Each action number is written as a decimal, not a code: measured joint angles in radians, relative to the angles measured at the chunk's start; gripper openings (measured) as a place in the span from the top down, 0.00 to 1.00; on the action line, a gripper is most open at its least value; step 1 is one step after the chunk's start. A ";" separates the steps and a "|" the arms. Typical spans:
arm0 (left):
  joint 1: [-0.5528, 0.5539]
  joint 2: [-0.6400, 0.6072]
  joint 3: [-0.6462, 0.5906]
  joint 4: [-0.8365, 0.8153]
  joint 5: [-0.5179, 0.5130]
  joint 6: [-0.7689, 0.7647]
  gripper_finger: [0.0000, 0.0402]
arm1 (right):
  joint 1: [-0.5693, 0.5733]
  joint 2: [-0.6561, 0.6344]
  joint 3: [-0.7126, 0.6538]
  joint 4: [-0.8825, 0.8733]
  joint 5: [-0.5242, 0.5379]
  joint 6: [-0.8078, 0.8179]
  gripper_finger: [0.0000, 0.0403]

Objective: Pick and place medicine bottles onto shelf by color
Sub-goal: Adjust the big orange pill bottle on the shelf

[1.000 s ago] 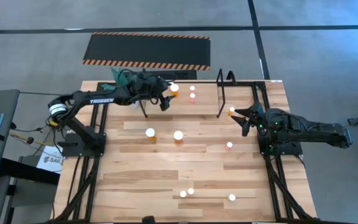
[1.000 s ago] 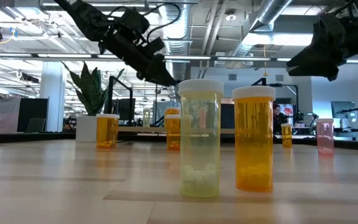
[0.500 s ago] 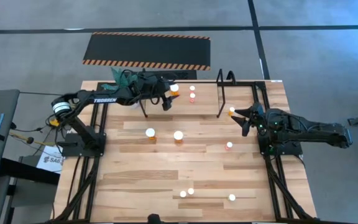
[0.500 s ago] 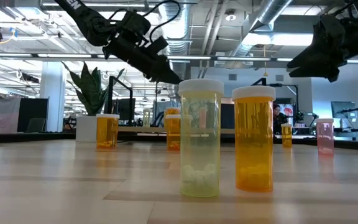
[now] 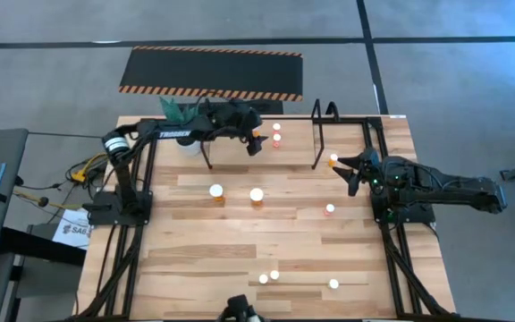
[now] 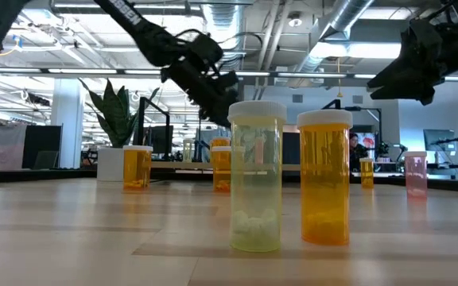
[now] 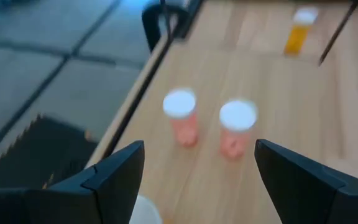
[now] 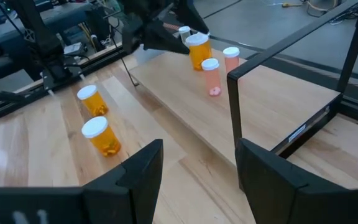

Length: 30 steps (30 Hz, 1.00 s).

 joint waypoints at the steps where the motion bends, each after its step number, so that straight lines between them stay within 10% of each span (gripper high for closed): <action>1: 0.001 0.015 0.031 -0.061 -0.023 0.005 0.27 | 0.000 0.000 0.000 0.000 0.000 0.000 0.44; 30: 0.086 0.058 0.166 -0.298 0.057 0.321 0.10 | 0.000 0.000 0.000 -0.015 0.000 0.000 0.44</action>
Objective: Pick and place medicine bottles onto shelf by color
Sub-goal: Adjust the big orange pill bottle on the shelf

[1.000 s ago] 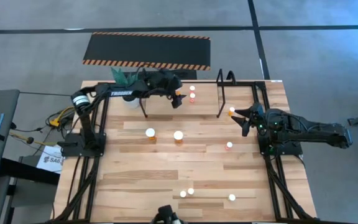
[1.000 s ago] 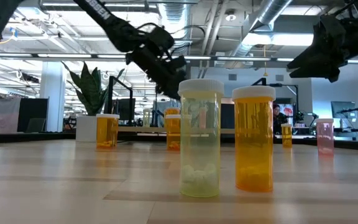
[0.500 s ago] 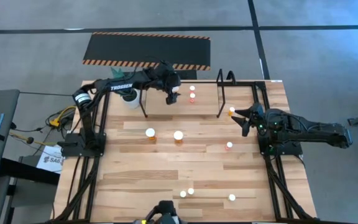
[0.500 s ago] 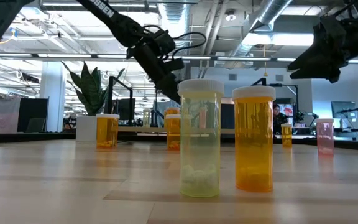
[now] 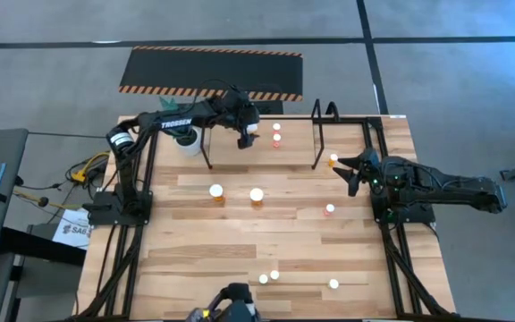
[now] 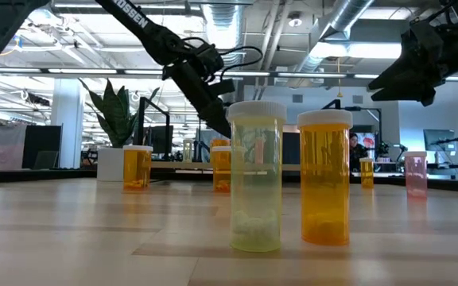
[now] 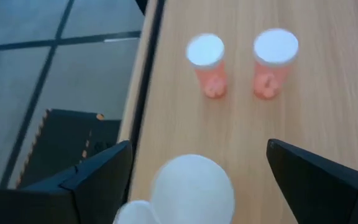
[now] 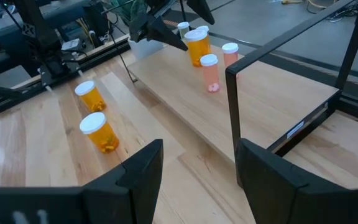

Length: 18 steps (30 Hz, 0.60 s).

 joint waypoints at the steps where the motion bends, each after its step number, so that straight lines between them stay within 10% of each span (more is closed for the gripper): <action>1: 0.003 0.002 -0.001 -0.002 0.000 0.000 0.10 | 0.000 0.000 0.000 0.000 0.000 0.000 0.44; 18: 0.020 0.024 -0.001 -0.062 0.005 0.040 0.10 | 0.000 0.000 0.000 0.000 0.000 0.000 0.44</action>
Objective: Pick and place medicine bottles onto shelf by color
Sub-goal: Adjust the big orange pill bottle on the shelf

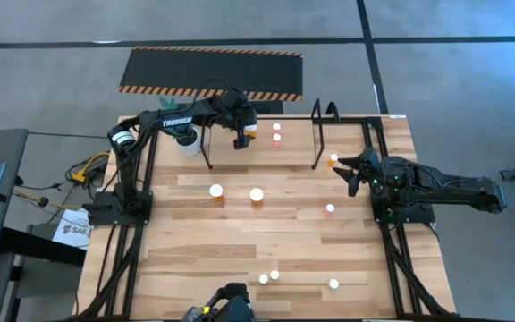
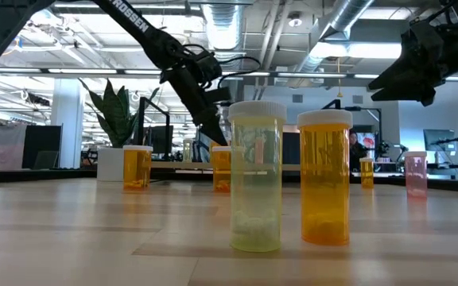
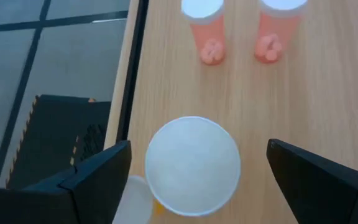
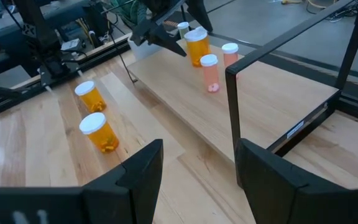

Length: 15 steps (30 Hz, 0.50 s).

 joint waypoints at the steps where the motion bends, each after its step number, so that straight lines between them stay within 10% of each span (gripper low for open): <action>1: 0.000 0.006 0.001 0.002 0.001 0.002 0.10 | 0.000 0.000 0.000 0.000 0.000 0.000 0.44; 15: -0.002 0.015 0.001 0.003 -0.003 0.006 0.10 | 0.000 0.000 0.000 0.000 0.000 0.000 0.44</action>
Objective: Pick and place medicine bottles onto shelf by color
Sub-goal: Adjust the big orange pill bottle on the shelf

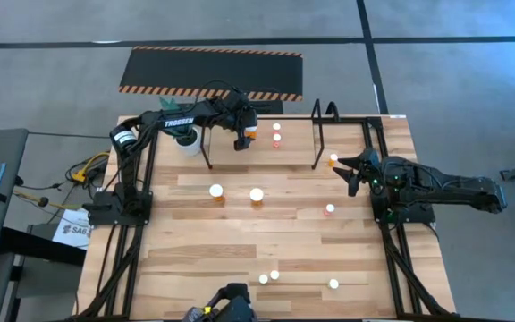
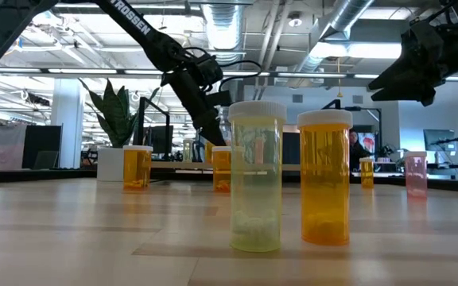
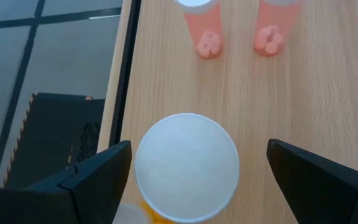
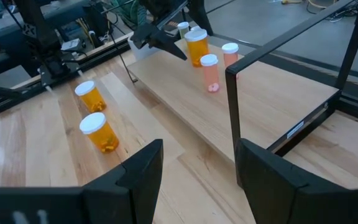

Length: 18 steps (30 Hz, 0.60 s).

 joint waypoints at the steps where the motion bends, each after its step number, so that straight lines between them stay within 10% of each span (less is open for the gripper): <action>1: 0.000 0.000 0.000 0.000 -0.001 0.000 0.10 | 0.000 0.000 0.000 0.000 0.000 0.000 0.44; 18: -0.001 0.000 0.000 0.003 -0.030 0.003 0.37 | 0.000 0.000 0.000 0.000 0.000 0.000 0.44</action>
